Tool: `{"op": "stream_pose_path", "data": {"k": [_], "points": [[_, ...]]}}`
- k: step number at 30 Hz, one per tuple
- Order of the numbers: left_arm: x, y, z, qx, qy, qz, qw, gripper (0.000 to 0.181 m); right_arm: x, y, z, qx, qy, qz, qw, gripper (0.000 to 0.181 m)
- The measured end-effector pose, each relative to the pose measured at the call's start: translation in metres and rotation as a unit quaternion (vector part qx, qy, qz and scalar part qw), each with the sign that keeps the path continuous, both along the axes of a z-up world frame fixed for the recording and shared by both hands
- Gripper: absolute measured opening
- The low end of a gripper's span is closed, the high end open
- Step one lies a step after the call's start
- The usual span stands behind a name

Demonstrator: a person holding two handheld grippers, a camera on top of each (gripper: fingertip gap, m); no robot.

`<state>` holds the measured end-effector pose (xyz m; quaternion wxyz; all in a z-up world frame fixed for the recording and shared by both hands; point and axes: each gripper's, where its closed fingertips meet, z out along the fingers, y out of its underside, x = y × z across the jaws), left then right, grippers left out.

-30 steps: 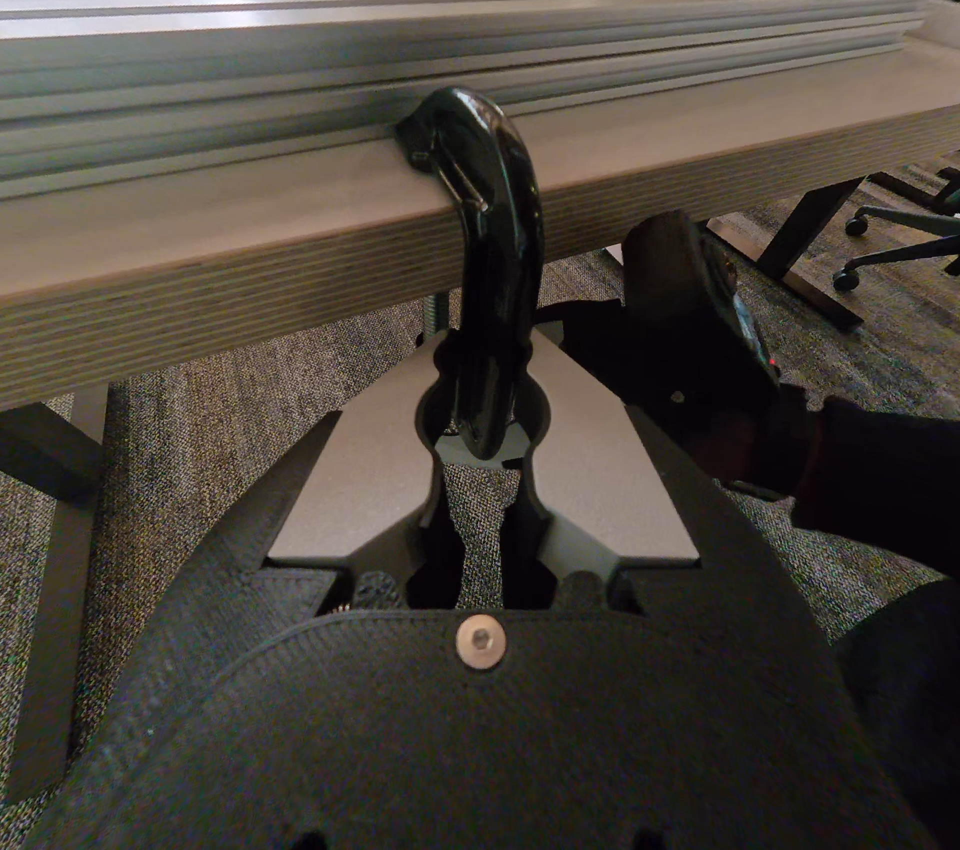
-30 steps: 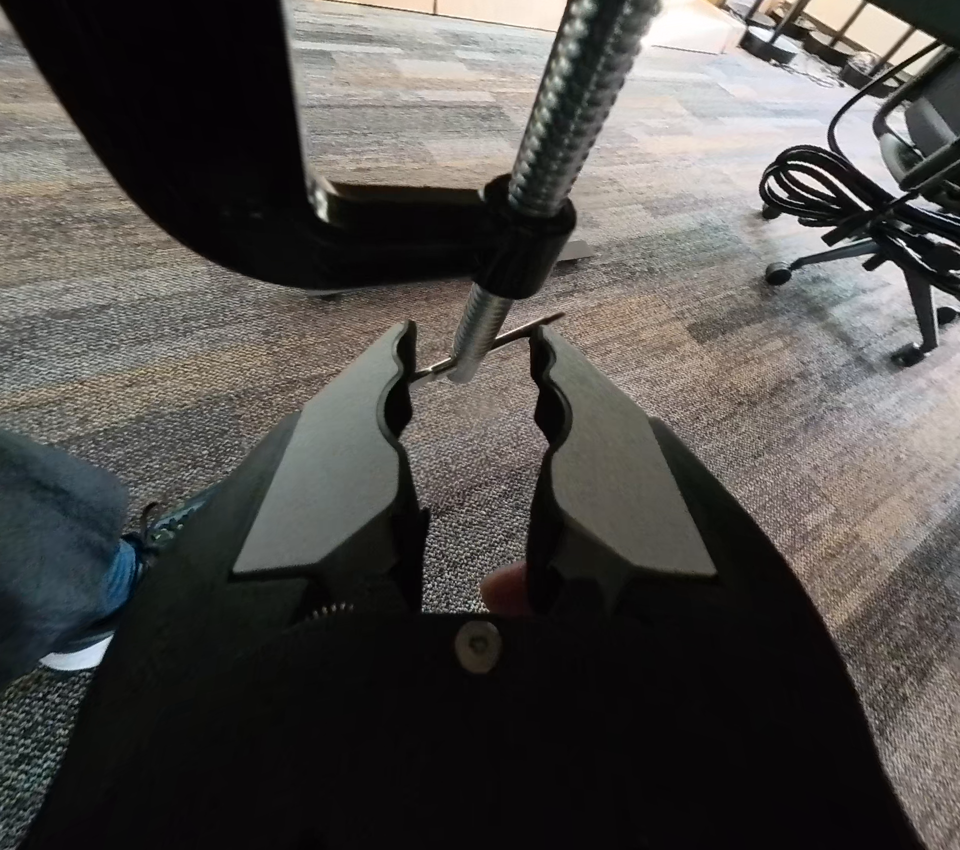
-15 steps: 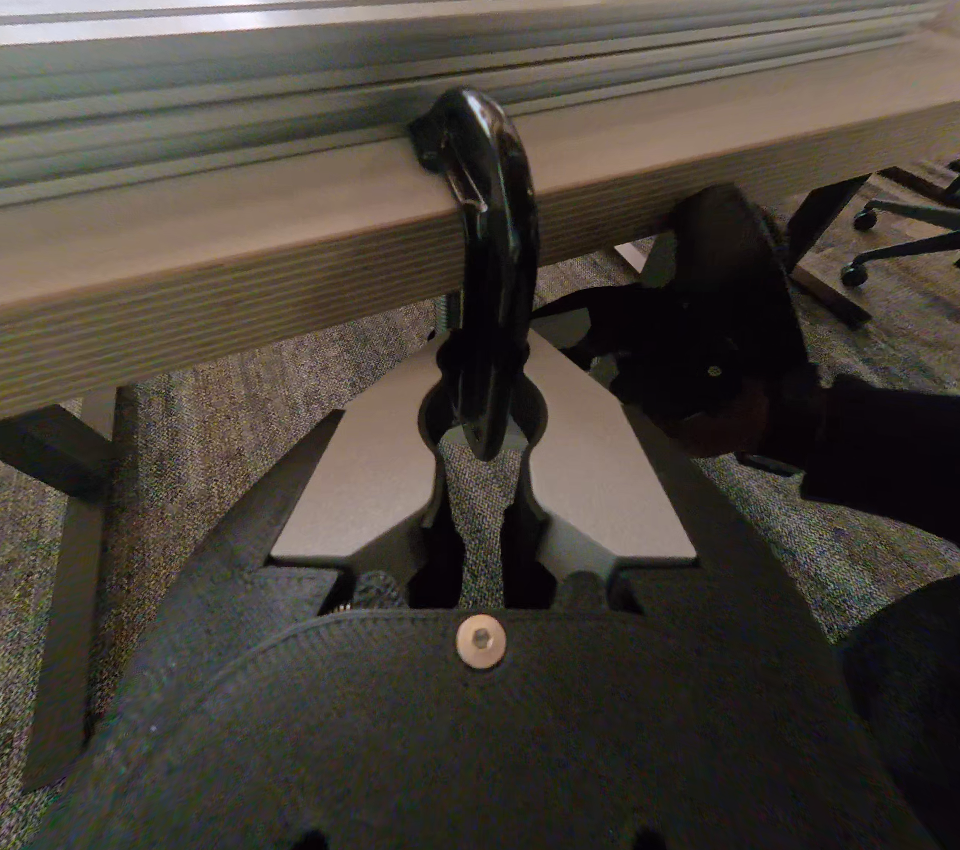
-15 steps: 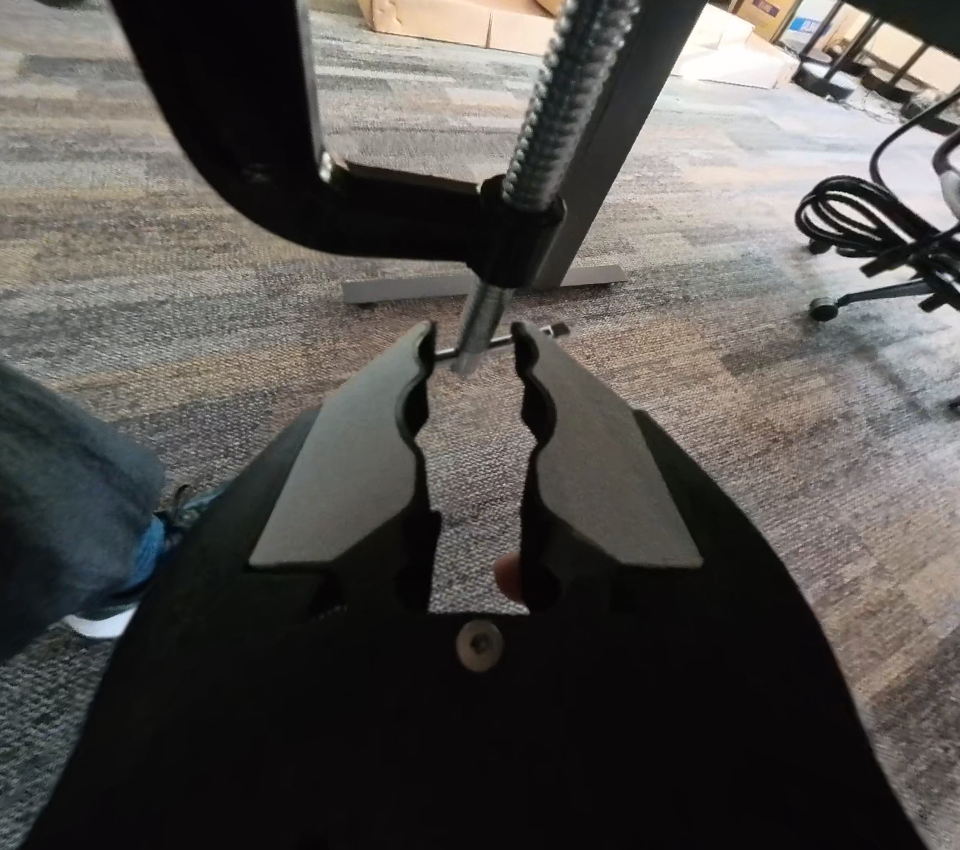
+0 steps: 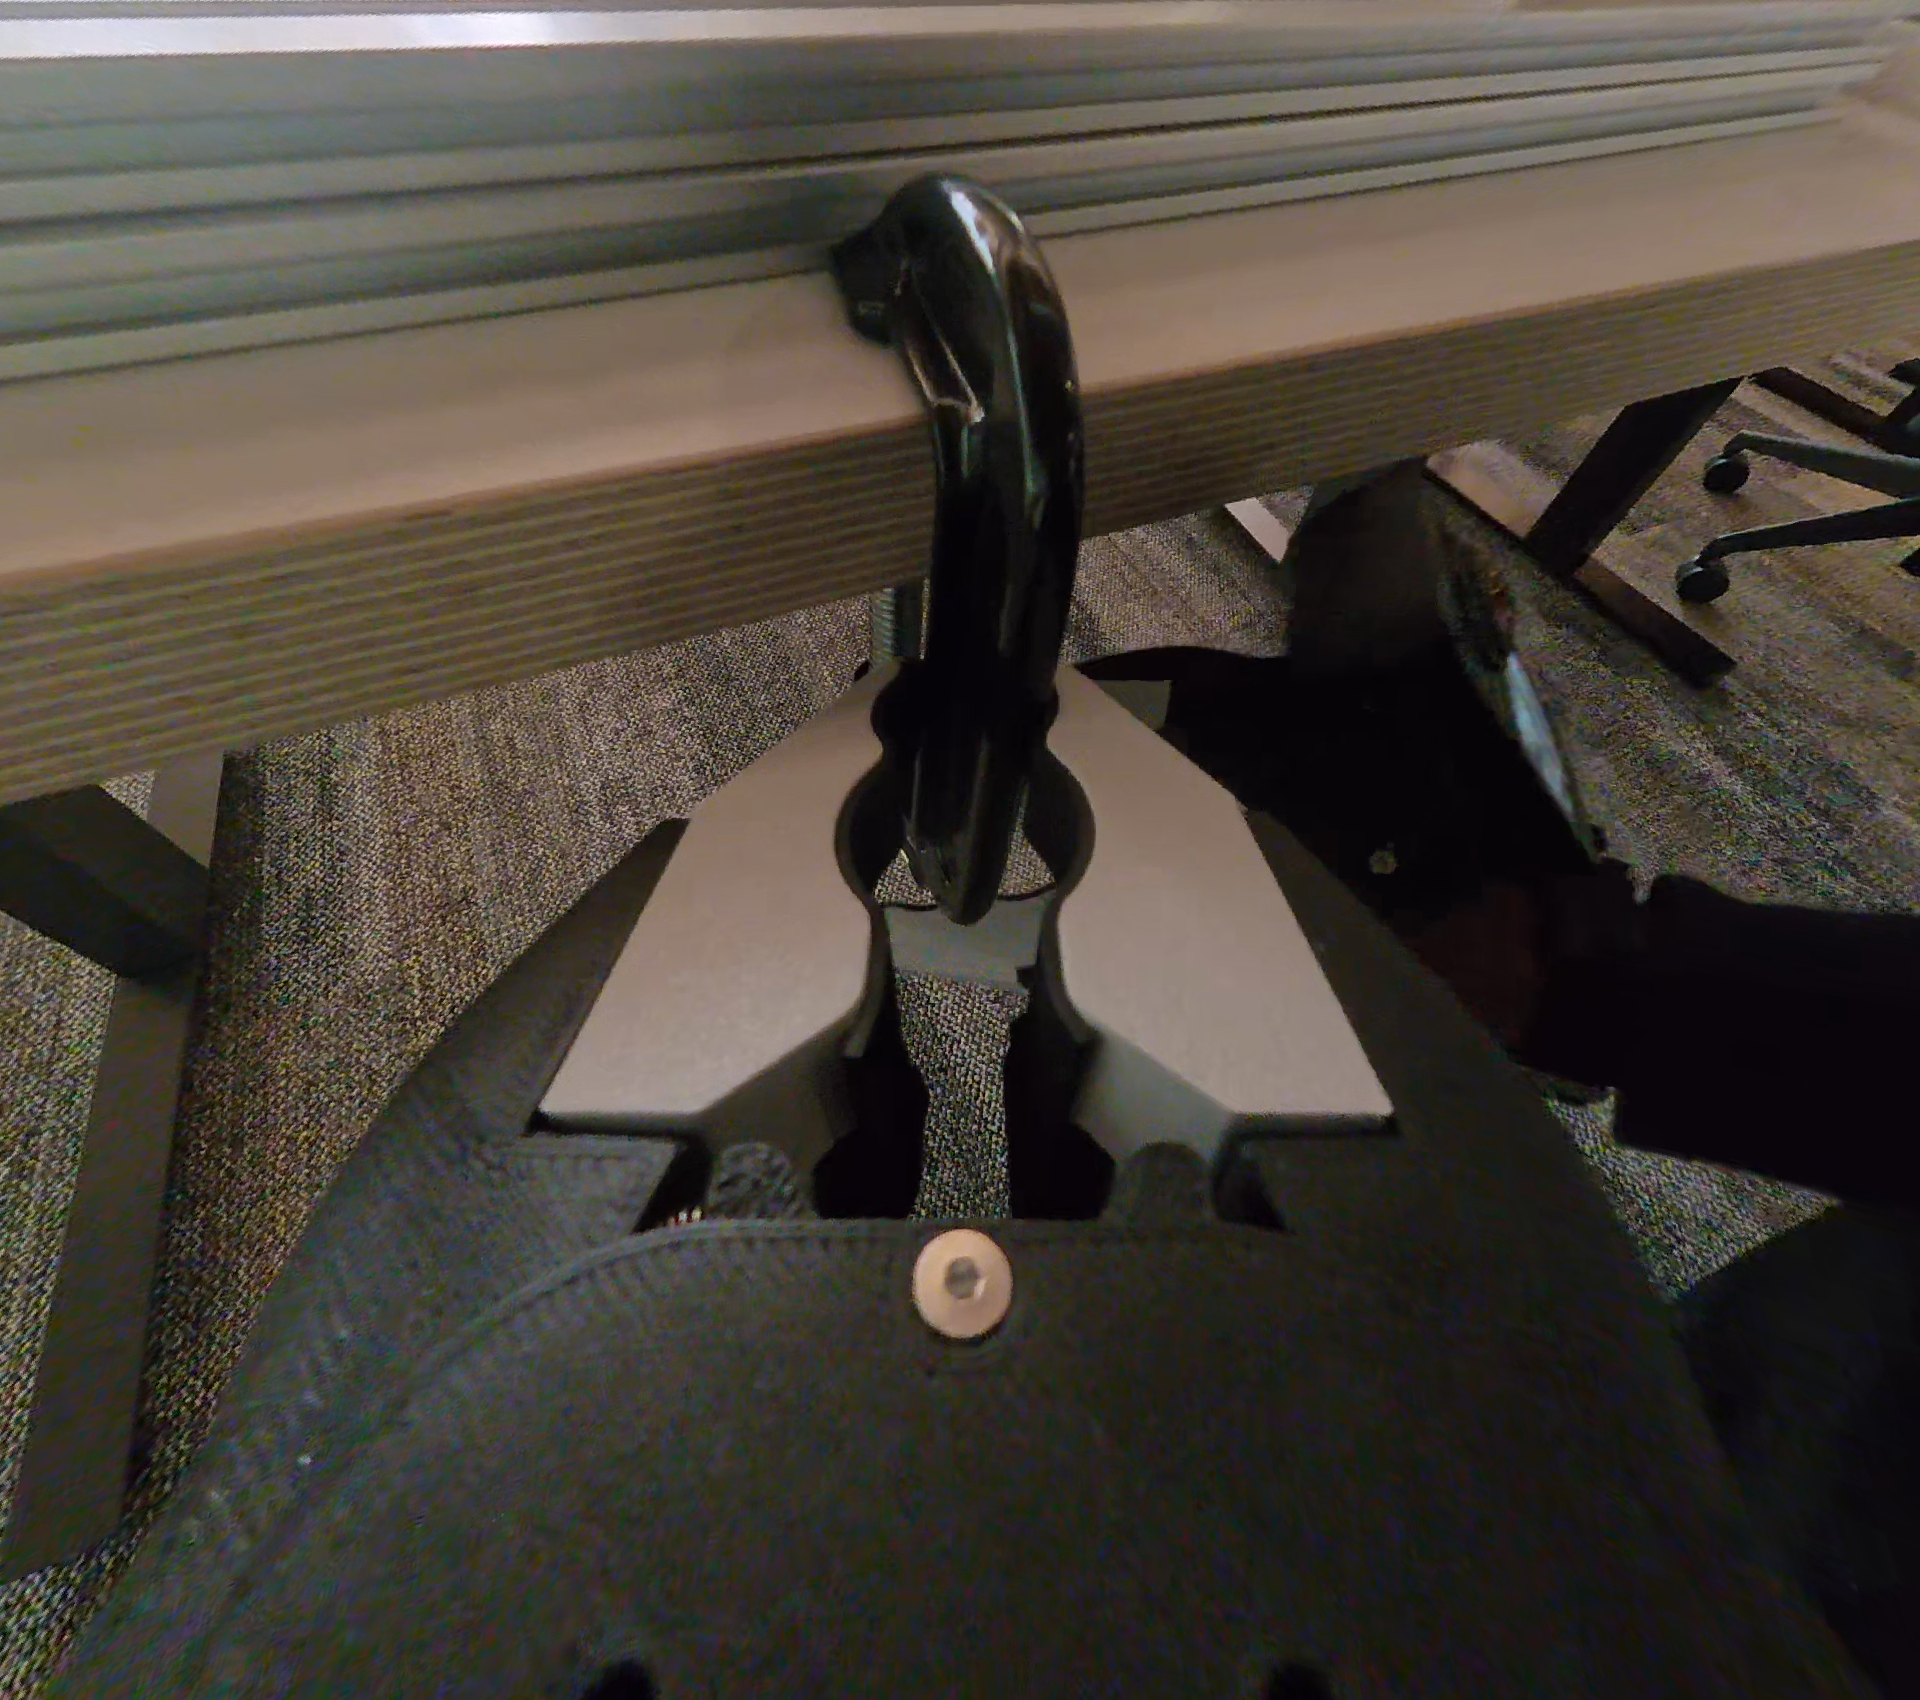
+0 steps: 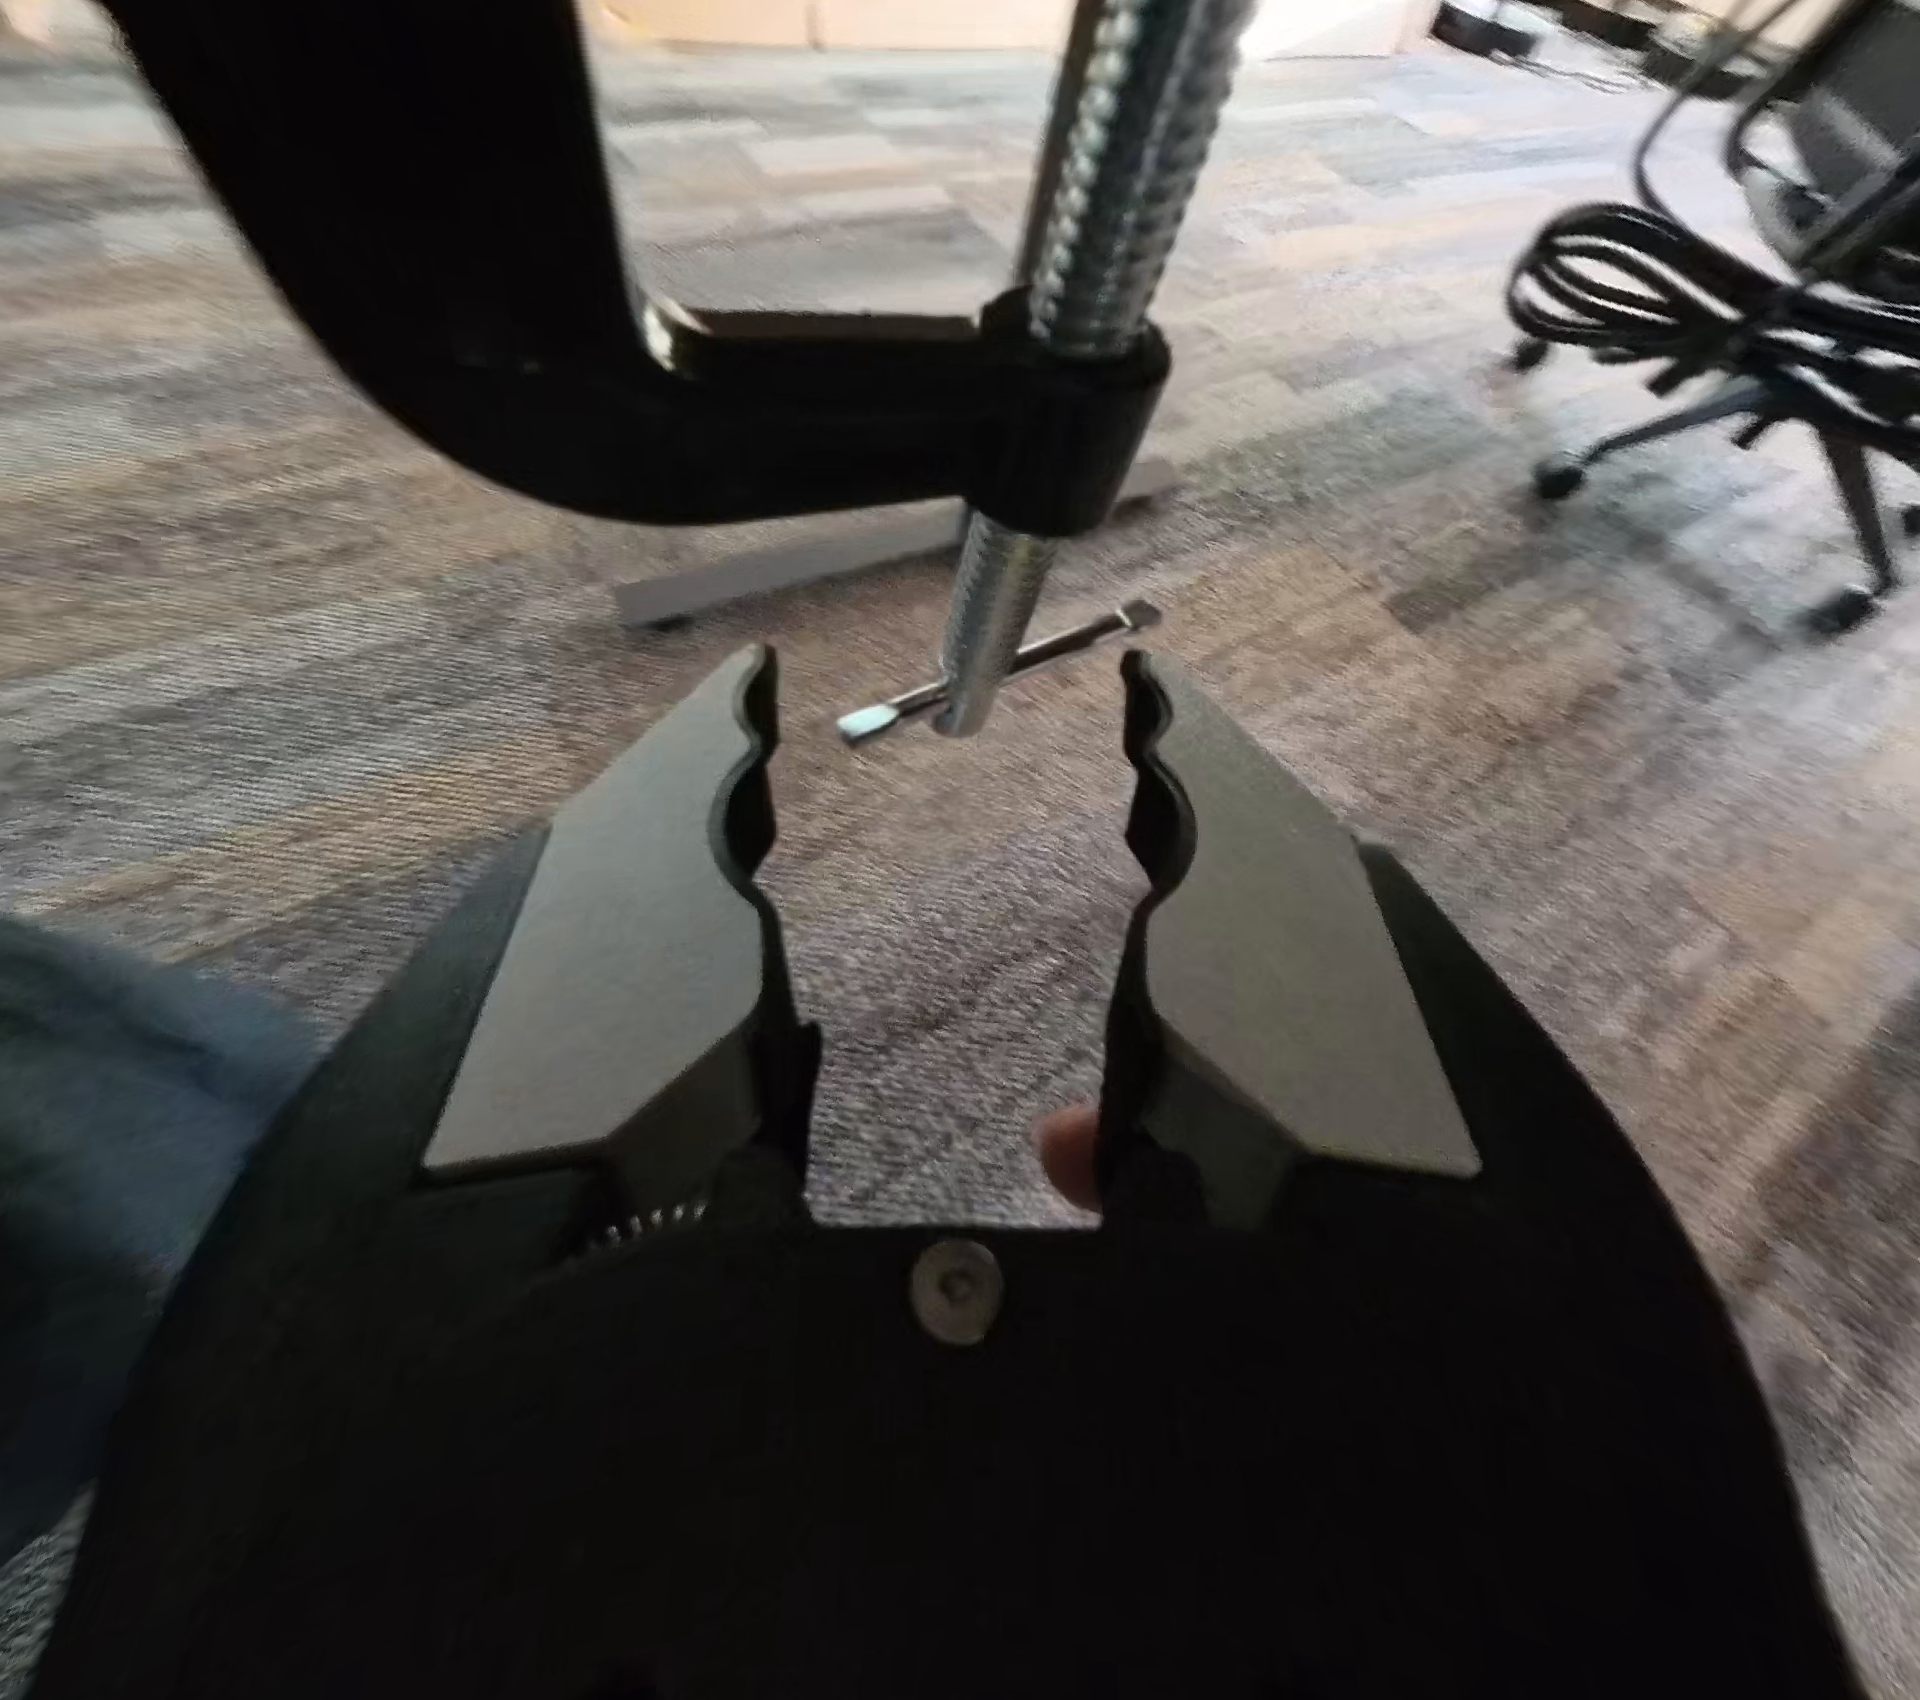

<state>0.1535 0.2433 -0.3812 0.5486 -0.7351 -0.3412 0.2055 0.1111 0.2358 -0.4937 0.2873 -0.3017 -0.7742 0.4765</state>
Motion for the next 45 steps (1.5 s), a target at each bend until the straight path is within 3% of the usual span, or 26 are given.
{"op": "stream_pose_path", "data": {"k": [5, 16, 29, 45], "points": [[0.0001, 0.0001, -0.0001, 0.0, 0.001, -0.002, 1.0, 0.027, -0.0055, 0.0003, -0.0031, 0.011, 0.003, -0.018, 1.0, 0.035], [-0.0001, 0.0001, -0.0003, -0.002, 0.003, -0.005, 1.0, 0.026, -0.0042, -0.0012, -0.0054, -0.006, -0.019, -0.007, 1.0, 0.031], [0.0011, 0.0037, -0.0013, -0.015, 0.008, -0.015, 1.0, 0.028, -0.0025, -0.003, -0.0067, 0.037, 0.003, 0.072, 0.997, 0.03], [0.0012, 0.0043, -0.0017, -0.013, 0.008, -0.025, 1.0, 0.028, -0.0012, -0.0033, -0.009, 0.054, 0.008, 0.101, 0.993, 0.029]]}}
